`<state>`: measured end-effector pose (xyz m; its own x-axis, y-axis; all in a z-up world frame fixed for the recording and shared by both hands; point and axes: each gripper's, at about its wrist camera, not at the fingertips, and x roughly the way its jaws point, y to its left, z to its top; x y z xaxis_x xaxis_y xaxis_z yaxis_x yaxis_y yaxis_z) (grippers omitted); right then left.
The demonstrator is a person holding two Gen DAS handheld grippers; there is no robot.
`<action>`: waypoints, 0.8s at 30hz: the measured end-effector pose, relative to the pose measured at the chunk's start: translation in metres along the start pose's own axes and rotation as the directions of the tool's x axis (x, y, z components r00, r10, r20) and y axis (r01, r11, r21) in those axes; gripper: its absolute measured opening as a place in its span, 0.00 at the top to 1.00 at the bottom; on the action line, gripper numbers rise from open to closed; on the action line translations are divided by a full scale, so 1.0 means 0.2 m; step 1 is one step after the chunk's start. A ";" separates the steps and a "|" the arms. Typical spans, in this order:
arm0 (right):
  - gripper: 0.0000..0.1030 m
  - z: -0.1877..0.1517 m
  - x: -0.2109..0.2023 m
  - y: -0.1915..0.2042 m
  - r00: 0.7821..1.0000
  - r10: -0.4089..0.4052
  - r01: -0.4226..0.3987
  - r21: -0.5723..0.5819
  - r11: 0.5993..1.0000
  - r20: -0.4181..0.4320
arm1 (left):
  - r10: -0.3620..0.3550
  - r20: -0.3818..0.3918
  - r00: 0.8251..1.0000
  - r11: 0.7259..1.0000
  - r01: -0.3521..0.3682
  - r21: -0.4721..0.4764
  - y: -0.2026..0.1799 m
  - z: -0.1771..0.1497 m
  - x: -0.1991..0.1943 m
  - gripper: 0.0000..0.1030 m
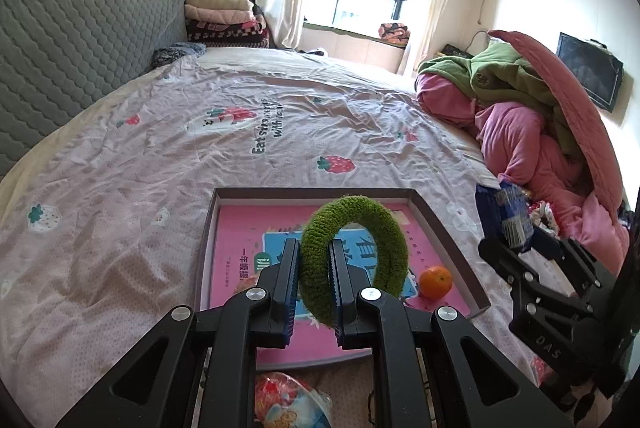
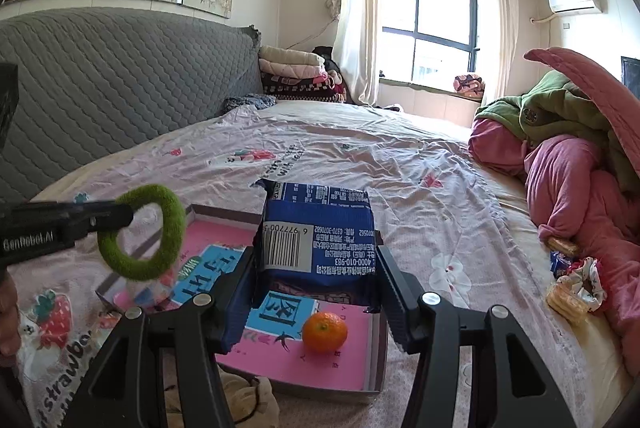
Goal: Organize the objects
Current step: 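Lift and carry the green ring and blue packet over the pink book box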
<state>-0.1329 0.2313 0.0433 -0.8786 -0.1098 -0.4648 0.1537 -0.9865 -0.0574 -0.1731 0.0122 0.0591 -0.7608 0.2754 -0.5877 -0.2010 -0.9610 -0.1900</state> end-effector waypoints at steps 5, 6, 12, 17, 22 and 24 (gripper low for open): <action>0.45 -0.02 0.02 -0.01 1.000 0.002 -0.002 -0.005 1.000 -0.012 | -0.008 -0.018 1.000 1.000 0.008 -0.003 -0.02 -0.01 0.05 0.86; 0.45 -0.02 0.02 -0.01 1.000 0.004 -0.004 -0.005 1.000 -0.011 | -0.012 -0.021 1.000 1.000 0.012 -0.001 -0.02 -0.01 0.06 0.86; 0.45 -0.03 0.01 0.00 1.000 -0.003 0.003 -0.014 1.000 0.001 | -0.016 -0.029 0.999 1.000 0.017 0.016 -0.06 -0.02 0.11 0.86; 0.45 -0.02 0.04 0.00 1.000 -0.007 0.007 -0.026 1.000 0.001 | -0.017 -0.028 0.999 1.000 0.017 0.022 -0.08 -0.01 0.14 0.86; 0.45 -0.03 0.09 0.02 1.000 -0.007 0.007 -0.046 0.999 -0.020 | -0.009 -0.039 0.999 1.000 0.010 0.029 -0.08 -0.03 0.17 0.86; 0.45 -0.04 0.12 0.02 0.999 -0.008 0.006 -0.053 0.999 -0.037 | -0.002 -0.051 0.999 0.999 0.004 0.037 -0.09 -0.04 0.20 0.86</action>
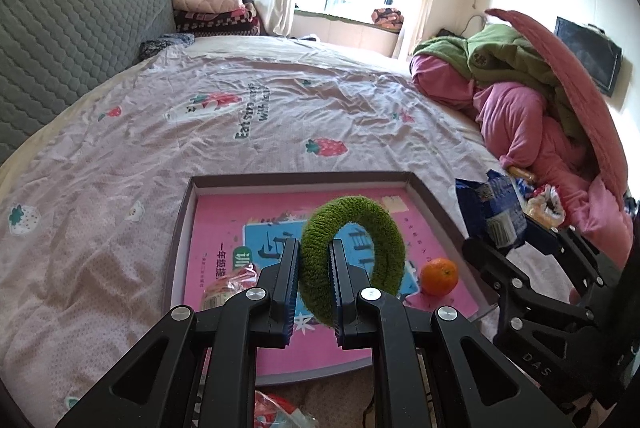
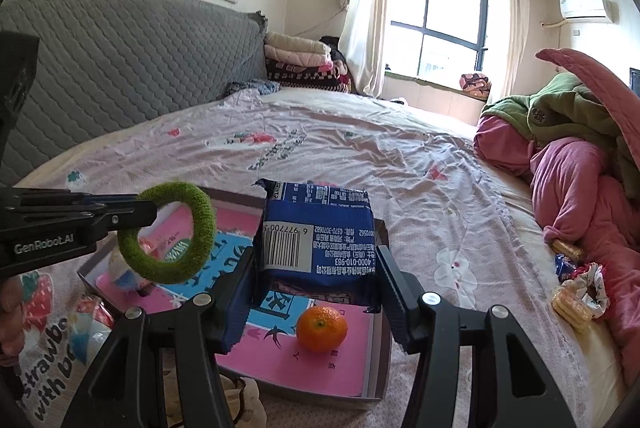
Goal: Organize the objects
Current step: 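Lift and carry the green ring and blue packet over the pink book box, then lower the green ring and blue packet onto the book inside the box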
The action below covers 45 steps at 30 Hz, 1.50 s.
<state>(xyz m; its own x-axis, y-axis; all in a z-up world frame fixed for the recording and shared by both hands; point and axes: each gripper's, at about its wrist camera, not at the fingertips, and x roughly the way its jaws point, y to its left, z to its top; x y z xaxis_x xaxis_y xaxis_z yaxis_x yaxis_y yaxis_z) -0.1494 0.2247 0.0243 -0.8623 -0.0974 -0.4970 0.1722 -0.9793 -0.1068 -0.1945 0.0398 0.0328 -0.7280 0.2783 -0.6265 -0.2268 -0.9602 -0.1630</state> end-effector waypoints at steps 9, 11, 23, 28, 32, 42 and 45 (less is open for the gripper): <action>0.45 -0.07 0.09 0.04 0.997 0.026 -0.028 -0.025 0.999 -0.079 | -0.006 -0.067 0.998 1.000 0.007 0.005 0.00 -0.05 0.08 0.86; 0.45 -0.09 0.11 0.06 0.995 0.030 -0.034 -0.035 0.999 -0.095 | -0.003 -0.077 0.997 1.000 0.004 0.007 0.00 -0.06 0.09 0.86; 0.45 -0.16 0.18 0.08 0.983 0.057 -0.064 -0.038 0.997 -0.173 | 0.010 -0.129 0.992 1.000 -0.007 0.025 -0.02 -0.11 0.18 0.86; 0.45 -0.17 0.19 0.10 0.980 0.065 -0.075 -0.048 0.996 -0.186 | 0.006 -0.136 0.991 1.000 -0.002 0.030 -0.02 -0.13 0.19 0.86; 0.45 -0.18 0.20 0.11 0.977 0.073 -0.087 -0.060 0.994 -0.200 | 0.006 -0.145 0.989 0.999 -0.002 0.033 -0.02 -0.14 0.21 0.86; 0.45 -0.19 0.20 0.13 0.975 0.081 -0.097 -0.068 0.993 -0.207 | 0.013 -0.152 0.988 0.999 -0.007 0.039 -0.02 -0.15 0.23 0.86; 0.45 -0.19 0.20 0.14 0.974 0.089 -0.107 -0.076 0.991 -0.206 | 0.017 -0.153 0.988 0.999 -0.011 0.037 -0.02 -0.15 0.24 0.86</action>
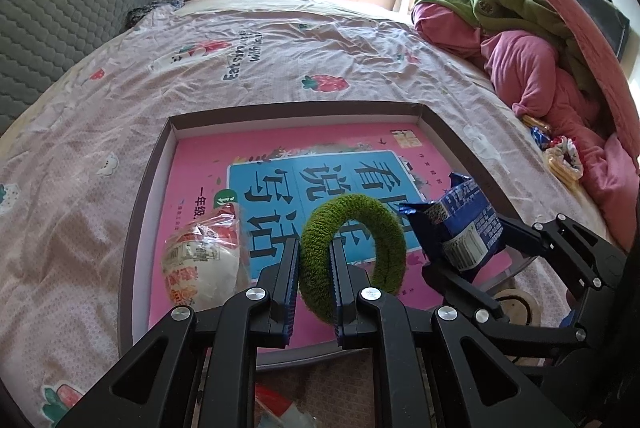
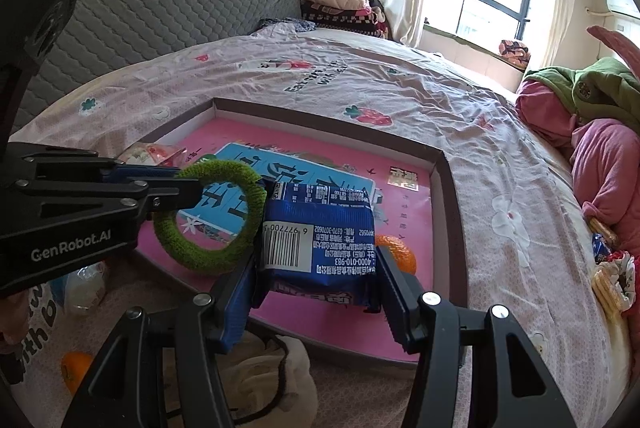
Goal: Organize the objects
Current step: 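Lower the green ring and blue packet onto the book inside the box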
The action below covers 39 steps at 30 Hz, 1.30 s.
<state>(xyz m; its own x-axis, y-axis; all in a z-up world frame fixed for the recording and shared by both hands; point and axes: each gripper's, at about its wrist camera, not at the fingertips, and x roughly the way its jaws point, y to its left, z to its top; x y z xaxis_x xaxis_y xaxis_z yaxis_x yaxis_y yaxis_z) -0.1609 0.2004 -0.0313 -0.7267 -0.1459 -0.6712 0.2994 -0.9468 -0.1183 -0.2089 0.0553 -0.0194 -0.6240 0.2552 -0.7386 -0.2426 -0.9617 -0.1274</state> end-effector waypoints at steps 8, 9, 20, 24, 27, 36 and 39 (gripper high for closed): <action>0.45 0.00 0.00 0.01 1.000 0.002 -0.002 -0.012 1.000 -0.006 | 0.009 -0.010 1.000 1.000 -0.009 -0.003 0.01 0.00 0.02 0.86; 0.45 0.00 0.00 0.01 1.000 -0.002 0.002 -0.015 1.000 -0.005 | 0.010 -0.009 1.000 1.000 -0.010 -0.003 0.01 0.00 0.02 0.86; 0.45 0.00 0.01 0.01 1.000 0.011 -0.011 -0.013 1.000 -0.011 | 0.018 -0.028 0.999 1.000 -0.018 0.007 0.01 -0.01 0.05 0.86; 0.45 0.00 0.00 0.02 1.000 0.022 -0.023 -0.025 0.999 -0.018 | 0.027 -0.023 0.999 1.000 -0.027 0.001 0.02 -0.01 0.04 0.86; 0.45 0.00 0.00 0.03 0.999 0.031 -0.031 -0.031 0.999 -0.013 | 0.036 -0.018 0.999 0.999 -0.036 -0.005 0.03 -0.01 0.03 0.86; 0.44 0.02 0.03 -0.01 0.993 0.106 -0.105 0.012 0.994 -0.054 | 0.052 -0.037 0.998 0.999 -0.052 0.001 0.04 -0.01 0.05 0.86; 0.44 0.04 0.06 -0.01 0.990 0.120 -0.122 -0.022 0.992 -0.077 | 0.056 -0.038 0.998 0.998 -0.056 0.000 0.04 -0.01 0.05 0.86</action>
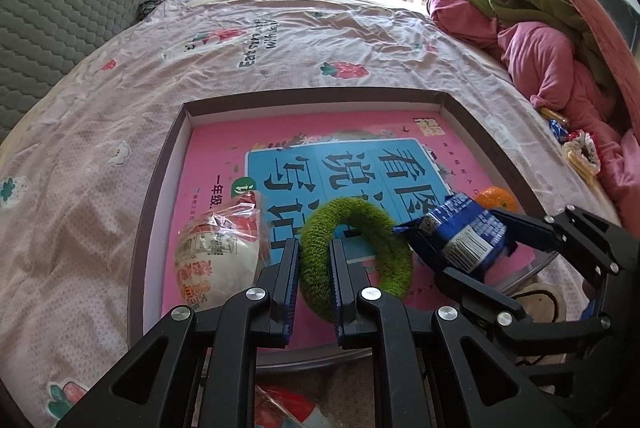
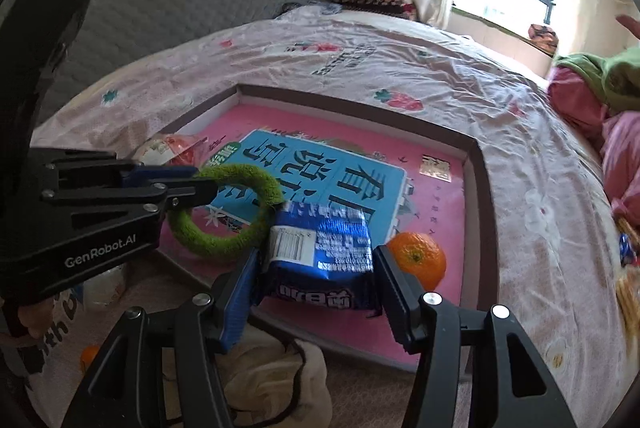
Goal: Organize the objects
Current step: 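Lower the green ring and blue packet onto the book inside the box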
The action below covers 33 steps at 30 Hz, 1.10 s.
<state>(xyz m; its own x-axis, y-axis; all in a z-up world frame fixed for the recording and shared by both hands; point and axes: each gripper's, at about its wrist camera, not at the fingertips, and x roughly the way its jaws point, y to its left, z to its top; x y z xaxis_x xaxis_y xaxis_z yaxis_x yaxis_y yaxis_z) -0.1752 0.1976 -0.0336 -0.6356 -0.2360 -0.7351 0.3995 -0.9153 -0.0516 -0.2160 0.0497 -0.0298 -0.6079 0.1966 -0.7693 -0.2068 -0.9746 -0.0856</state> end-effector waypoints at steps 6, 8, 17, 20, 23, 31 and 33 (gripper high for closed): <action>0.44 0.01 0.03 0.01 1.000 -0.010 0.010 -0.016 1.000 -0.008 | -0.004 -0.004 1.000 1.000 0.004 -0.007 0.01 0.00 0.01 0.86; 0.44 0.00 0.03 0.01 1.000 -0.006 0.006 -0.011 1.000 -0.008 | -0.005 -0.006 1.000 1.000 0.004 -0.009 0.01 0.00 0.01 0.86; 0.44 0.00 0.03 0.00 1.000 -0.002 0.002 0.003 1.000 -0.001 | -0.011 -0.017 1.000 1.000 0.011 -0.002 0.00 0.00 0.01 0.84; 0.44 0.00 0.03 0.01 1.000 -0.005 0.005 0.001 1.000 0.004 | -0.015 -0.020 1.000 1.000 0.015 0.000 0.00 0.00 0.02 0.84; 0.45 0.00 0.02 0.00 1.000 -0.004 0.004 0.007 1.000 0.005 | -0.016 -0.018 1.000 1.000 0.016 -0.002 0.00 0.00 0.02 0.83; 0.45 0.00 0.02 0.00 1.000 -0.006 0.006 0.009 1.000 0.015 | -0.018 -0.016 1.000 1.000 0.018 -0.005 0.00 0.00 0.02 0.77; 0.45 0.00 0.02 0.00 1.000 -0.013 0.013 0.004 1.000 0.017 | -0.019 -0.015 1.000 1.000 0.019 -0.005 0.00 0.00 0.02 0.77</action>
<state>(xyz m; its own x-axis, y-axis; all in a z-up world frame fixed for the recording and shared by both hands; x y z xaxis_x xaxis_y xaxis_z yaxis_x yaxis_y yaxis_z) -0.1772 0.1974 -0.0369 -0.6519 -0.2300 -0.7225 0.3888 -0.9195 -0.0581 -0.2183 0.0506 -0.0331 -0.5922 0.2132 -0.7771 -0.2145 -0.9713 -0.1030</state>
